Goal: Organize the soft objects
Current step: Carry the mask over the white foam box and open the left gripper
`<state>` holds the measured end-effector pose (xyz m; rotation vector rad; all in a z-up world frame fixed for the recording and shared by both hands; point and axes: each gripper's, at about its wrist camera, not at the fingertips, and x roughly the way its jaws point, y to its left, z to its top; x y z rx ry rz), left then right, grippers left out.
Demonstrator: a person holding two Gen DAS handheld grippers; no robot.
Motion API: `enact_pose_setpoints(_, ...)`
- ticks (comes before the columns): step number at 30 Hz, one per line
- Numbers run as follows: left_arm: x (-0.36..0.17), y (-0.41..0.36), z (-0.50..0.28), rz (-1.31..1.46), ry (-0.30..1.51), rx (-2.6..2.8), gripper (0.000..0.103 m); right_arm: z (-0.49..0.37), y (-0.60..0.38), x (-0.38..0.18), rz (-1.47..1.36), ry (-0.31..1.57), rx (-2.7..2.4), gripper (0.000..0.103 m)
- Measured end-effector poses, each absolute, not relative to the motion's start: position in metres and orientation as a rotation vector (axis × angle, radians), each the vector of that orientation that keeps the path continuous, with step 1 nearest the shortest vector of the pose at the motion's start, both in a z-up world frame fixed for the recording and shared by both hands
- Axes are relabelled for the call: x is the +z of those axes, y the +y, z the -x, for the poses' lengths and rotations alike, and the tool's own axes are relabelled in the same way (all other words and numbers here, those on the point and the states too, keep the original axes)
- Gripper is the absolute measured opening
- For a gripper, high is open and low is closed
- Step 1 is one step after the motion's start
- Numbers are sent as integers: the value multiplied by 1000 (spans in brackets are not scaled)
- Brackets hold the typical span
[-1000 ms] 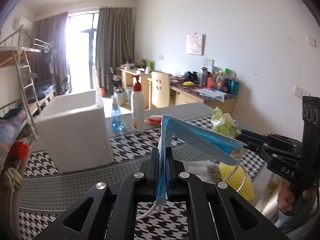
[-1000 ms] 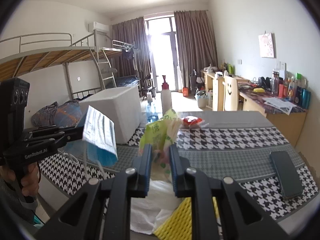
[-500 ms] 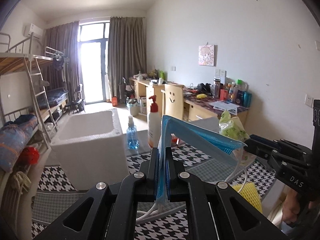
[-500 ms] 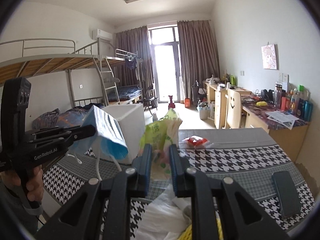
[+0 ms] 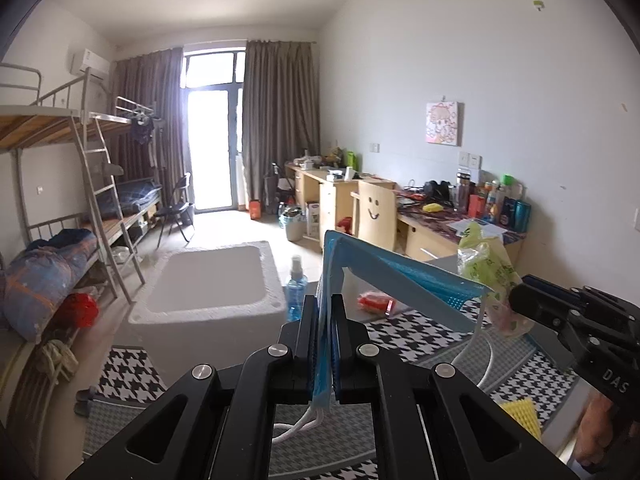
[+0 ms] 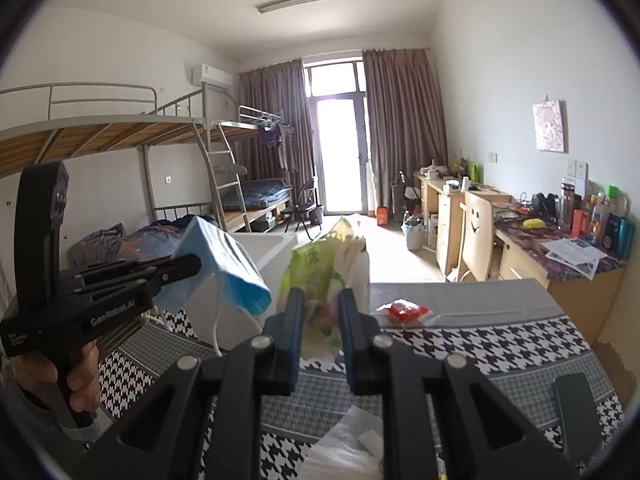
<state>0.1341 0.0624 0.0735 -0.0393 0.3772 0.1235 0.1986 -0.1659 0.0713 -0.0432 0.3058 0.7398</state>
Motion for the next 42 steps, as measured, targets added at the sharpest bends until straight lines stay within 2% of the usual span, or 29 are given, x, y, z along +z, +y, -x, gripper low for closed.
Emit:
enact_pose_setpoints(29,98,119,-169,59,371,345,6,-234,-103,102,87,335,830,21)
enact_pose_setpoints(42,85,154,-198,71,432,450,6,-253,-61,104,93,394,882,21)
